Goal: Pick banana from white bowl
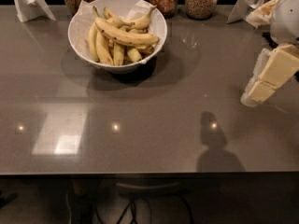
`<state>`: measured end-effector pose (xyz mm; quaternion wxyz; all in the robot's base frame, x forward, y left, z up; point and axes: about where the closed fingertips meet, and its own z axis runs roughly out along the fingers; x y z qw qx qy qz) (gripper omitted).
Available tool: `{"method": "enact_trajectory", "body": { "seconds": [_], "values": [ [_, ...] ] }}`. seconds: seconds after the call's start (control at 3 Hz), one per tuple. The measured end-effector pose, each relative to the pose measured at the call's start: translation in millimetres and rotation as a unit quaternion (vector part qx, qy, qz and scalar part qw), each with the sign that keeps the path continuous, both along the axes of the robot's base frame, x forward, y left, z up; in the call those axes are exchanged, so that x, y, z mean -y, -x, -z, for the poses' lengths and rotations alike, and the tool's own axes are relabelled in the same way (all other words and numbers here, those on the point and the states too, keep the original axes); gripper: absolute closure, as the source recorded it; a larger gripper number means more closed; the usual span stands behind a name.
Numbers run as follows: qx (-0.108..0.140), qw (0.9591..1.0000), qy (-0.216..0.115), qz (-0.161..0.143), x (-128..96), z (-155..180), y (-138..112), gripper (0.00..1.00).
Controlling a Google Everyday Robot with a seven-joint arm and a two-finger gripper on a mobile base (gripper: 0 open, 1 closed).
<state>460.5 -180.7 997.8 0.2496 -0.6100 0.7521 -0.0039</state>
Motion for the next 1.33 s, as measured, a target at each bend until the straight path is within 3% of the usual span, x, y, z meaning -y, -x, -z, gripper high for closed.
{"method": "enact_trajectory", "body": {
  "seconds": [0.33,0.67,1.33],
  "values": [
    [0.036,0.9982,-0.045,-0.02,-34,-9,-28,0.0],
    [0.057,0.9954,-0.07,-0.031,-54,-14,-45,0.0],
    [0.065,0.995,-0.062,-0.045,-61,-9,-49,0.0]
  ]
}}
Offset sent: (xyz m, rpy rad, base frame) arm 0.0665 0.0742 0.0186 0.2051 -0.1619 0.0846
